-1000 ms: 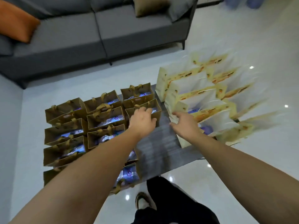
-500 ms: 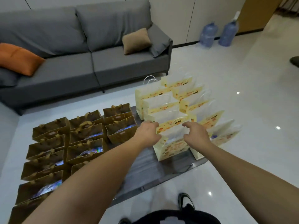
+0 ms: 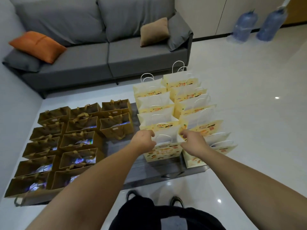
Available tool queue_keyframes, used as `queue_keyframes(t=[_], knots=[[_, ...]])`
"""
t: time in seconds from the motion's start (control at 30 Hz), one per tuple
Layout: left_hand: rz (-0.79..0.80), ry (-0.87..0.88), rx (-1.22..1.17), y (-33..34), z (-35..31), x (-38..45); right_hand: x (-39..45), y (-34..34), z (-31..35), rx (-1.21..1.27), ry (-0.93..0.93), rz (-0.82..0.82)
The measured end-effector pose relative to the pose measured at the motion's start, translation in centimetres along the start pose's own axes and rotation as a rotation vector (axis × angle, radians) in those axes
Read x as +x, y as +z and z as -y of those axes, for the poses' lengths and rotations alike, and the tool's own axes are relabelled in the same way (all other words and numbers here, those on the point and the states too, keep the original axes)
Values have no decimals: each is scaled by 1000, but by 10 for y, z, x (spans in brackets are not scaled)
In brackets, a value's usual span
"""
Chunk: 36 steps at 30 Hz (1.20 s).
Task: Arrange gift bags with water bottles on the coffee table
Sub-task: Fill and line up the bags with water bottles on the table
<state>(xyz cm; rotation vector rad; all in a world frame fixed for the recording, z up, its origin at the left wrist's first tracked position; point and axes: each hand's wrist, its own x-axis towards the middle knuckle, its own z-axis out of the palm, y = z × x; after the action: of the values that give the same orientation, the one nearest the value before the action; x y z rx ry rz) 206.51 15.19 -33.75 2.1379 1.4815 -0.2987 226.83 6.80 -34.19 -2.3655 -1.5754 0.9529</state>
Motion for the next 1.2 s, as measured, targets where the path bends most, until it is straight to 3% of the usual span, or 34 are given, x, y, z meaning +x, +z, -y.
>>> queue_keyframes(t=[0.33,0.53,0.8,1.2], knots=[[95,-49,50,32,1,29,50,41,-4,81,8,243],[94,-23,218,36,4,47,73,58,-6,126,28,187],[43,-38,77,34,15,62,86,53,-5,56,34,187],[12,-71,80,38,14,66,89,55,-2,96,83,190]])
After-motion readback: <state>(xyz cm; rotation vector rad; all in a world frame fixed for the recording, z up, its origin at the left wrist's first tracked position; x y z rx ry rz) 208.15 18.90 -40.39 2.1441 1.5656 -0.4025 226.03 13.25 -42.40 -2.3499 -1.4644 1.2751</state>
